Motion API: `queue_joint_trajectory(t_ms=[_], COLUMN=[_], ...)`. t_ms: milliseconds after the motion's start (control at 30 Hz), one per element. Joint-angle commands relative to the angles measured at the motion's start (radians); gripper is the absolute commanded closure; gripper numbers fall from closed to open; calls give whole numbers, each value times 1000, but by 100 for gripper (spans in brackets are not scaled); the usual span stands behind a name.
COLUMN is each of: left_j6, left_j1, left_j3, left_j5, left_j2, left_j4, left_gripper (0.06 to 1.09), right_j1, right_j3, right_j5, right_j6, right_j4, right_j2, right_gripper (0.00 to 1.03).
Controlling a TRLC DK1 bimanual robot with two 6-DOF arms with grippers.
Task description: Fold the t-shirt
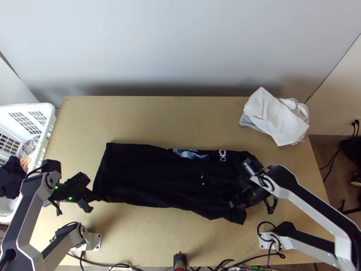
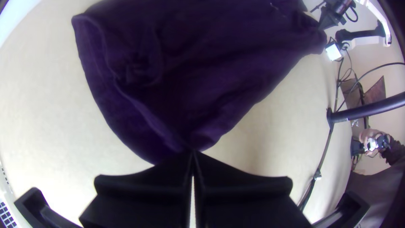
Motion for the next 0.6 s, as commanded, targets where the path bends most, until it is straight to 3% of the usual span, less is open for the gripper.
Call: queue_joint_trajectory(t_ms=[0,300,567], left_j6=[-67,-141,-205], left_j1=[-19,-75,-36], left_j3=[97,229,310], left_j5=[91,166,228], left_j2=[-37,10,122], left_j4=[-54,-82,-62], left_gripper=[105,105,105], right_j1=[28,-19,-135], right_j3=[74,180,168], right_j5=[72,138,154], right_j6=[-16,-92,-144], right_j4=[52,109,200], right_j2=[-173,-249,-241], right_gripper=[100,100,100])
